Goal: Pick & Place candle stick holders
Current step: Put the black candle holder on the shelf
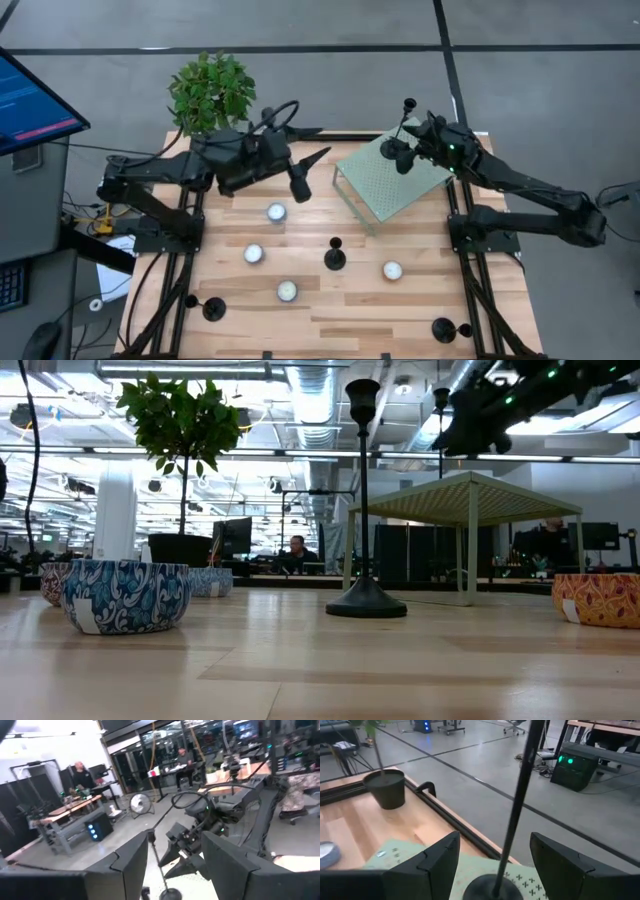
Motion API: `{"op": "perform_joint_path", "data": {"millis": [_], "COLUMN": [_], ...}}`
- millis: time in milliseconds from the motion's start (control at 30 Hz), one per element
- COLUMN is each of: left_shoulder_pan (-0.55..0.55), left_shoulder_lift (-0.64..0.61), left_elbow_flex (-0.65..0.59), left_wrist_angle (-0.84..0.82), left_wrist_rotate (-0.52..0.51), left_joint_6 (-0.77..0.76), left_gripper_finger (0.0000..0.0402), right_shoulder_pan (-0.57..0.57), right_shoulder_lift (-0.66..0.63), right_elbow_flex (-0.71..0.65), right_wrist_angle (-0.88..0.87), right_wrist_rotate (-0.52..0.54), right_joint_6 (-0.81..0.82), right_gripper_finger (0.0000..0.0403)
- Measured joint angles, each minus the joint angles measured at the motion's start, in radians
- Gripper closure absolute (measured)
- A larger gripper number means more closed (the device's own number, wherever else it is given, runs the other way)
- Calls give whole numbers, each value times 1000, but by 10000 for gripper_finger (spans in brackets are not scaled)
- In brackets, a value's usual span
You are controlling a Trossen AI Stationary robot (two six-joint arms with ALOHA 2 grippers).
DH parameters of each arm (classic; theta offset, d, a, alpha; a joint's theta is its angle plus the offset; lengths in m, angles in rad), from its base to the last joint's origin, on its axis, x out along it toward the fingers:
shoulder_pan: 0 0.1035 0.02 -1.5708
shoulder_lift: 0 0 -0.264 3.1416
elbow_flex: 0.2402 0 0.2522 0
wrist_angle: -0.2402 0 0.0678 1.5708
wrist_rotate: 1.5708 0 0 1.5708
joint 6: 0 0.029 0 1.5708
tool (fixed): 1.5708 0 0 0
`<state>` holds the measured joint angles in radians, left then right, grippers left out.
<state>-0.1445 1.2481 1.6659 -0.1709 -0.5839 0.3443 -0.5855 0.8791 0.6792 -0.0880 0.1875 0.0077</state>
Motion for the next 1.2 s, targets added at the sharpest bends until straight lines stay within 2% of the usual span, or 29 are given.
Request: {"op": "perform_joint_path", "data": {"millis": [133, 233, 333, 500, 533, 700, 833, 1067, 1200], "left_shoulder_pan": [-5, -5, -5, 6, 6, 20, 49, 107, 121], "left_shoulder_lift": [-4, -5, -5, -14, -18, -49, -106, -230, -278], "left_elbow_flex": [-21, -22, -22, -22, -21, -21, -60, -227, -311], "left_wrist_angle": [-1, 3, 7, 5, 8, -34, -59, -49, -23], "left_wrist_rotate": [-19, -20, -36, -73, -76, -72, -74, -38, -34], "left_joint_6": [0, 15, 25, 46, 60, 102, 90, -17, -77], "left_gripper_finger": [215, 215, 215, 215, 215, 233, 289, 391, 395], "right_shoulder_pan": [-53, -73, -74, -94, -99, -136, -205, -330, -357], "right_shoulder_lift": [48, 59, 61, 61, 61, 59, 37, 57, 76], "right_elbow_flex": [0, 0, 0, 0, 0, 0, -1, 0, 0], "right_wrist_angle": [37, 45, 44, 44, 44, 51, 107, 81, 69], "right_wrist_rotate": [-65, -112, -117, -119, -120, -112, -112, -138, -138], "right_joint_6": [0, 0, -11, -27, -30, -18, -18, 1, -2], "right_gripper_finger": [171, 193, 250, 378, 388, 396, 398, 400, 401]}}
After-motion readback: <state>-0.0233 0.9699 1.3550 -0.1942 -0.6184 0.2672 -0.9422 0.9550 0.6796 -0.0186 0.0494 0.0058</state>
